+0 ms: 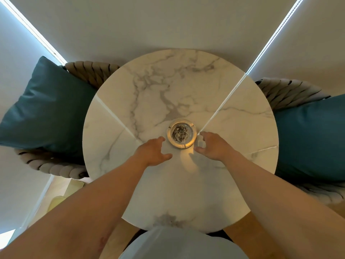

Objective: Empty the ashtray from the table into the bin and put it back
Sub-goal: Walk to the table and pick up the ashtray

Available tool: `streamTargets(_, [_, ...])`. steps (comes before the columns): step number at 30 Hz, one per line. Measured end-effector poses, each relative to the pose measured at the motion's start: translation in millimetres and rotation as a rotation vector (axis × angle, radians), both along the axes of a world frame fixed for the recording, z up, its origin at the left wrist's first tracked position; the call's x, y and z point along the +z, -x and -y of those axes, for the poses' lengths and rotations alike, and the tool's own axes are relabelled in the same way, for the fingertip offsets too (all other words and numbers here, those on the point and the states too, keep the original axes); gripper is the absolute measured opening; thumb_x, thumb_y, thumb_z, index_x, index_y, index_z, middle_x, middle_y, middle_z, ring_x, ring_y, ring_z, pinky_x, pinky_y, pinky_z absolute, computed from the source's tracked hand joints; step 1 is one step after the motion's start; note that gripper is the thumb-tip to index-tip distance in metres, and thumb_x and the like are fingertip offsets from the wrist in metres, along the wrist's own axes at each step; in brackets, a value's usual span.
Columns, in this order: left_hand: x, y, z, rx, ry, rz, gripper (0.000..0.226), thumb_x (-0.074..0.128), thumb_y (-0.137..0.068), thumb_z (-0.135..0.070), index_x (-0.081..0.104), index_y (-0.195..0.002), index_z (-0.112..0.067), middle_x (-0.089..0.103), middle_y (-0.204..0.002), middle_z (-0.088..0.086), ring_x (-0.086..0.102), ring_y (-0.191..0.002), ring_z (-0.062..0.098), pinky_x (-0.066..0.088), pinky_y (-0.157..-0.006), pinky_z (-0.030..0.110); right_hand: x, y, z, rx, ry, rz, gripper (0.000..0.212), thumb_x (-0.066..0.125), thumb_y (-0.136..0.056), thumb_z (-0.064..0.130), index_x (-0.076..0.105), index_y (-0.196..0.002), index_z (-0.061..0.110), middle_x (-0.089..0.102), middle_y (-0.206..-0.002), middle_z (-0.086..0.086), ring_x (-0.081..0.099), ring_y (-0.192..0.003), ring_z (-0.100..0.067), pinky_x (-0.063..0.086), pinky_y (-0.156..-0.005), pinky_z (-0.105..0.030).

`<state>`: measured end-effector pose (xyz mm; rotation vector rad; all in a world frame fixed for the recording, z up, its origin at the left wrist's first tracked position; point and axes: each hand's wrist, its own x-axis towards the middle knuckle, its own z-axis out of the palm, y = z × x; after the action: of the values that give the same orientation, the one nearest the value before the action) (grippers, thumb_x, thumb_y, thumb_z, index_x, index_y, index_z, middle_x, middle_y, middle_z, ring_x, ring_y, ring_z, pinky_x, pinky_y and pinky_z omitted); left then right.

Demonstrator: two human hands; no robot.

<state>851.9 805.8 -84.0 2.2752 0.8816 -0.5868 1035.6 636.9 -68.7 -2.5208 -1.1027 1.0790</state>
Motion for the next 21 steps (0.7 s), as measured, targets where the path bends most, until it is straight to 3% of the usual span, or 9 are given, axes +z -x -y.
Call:
streamTargets(3, [-4,-13,-5,0.014,-0.060,0.027,0.092,0.073,-0.072,-0.058,0.030,-0.144,-0.019,0.054,-0.132,0.003,0.053,-0.119,0.023,0.048,-0.094,0.045,-6,-11,-11,0.028,-0.010,-0.007,0.061,0.076,-0.078,0.041,0.051,-0.123,0.010,0.057,-0.119,-0.013,0.056,-0.110,-0.031,0.048,-0.091,-0.042])
streamTargets(7, [-10,-27,-13,0.023,-0.086,0.025,0.103,0.080,-0.063,-0.054,0.024,-0.143,-0.021,0.053,-0.129,0.003,0.055,-0.115,0.023,0.050,-0.089,0.045,-12,-17,-27,0.057,0.027,-0.014,0.079,0.085,-0.065,0.041,0.043,-0.127,0.015,0.052,-0.117,-0.012,0.054,-0.109,-0.033,0.050,-0.091,-0.046])
streamTargets(10, [-14,-35,-15,0.000,-0.099,0.017,0.111,0.084,-0.059,-0.055,0.019,-0.144,-0.022,0.052,-0.131,0.003,0.057,-0.113,0.023,0.052,-0.086,0.045,-19,-17,-34,0.072,0.045,0.001,0.096,0.088,-0.060,0.040,0.035,-0.136,0.015,0.050,-0.119,-0.011,0.053,-0.113,-0.034,0.050,-0.091,-0.046])
streamTargets(14, [-19,-43,-16,-0.050,-0.133,-0.024,0.119,0.084,-0.059,-0.055,0.012,-0.148,-0.023,0.050,-0.138,0.003,0.055,-0.119,0.025,0.050,-0.084,0.041,-29,-17,-38,0.108,0.089,0.015,0.127,0.089,-0.061,0.041,0.009,-0.155,0.014,0.042,-0.137,-0.013,0.045,-0.127,-0.033,0.047,-0.099,-0.045])
streamTargets(21, [-26,-55,-16,-0.073,-0.146,-0.040,0.129,0.086,-0.055,-0.056,0.007,-0.152,-0.022,0.051,-0.139,0.003,0.053,-0.122,0.026,0.047,-0.086,0.041,-39,-17,-42,0.078,0.065,0.021,0.134,0.090,-0.059,0.038,0.000,-0.155,0.015,0.043,-0.137,-0.012,0.047,-0.124,-0.032,0.049,-0.093,-0.045])
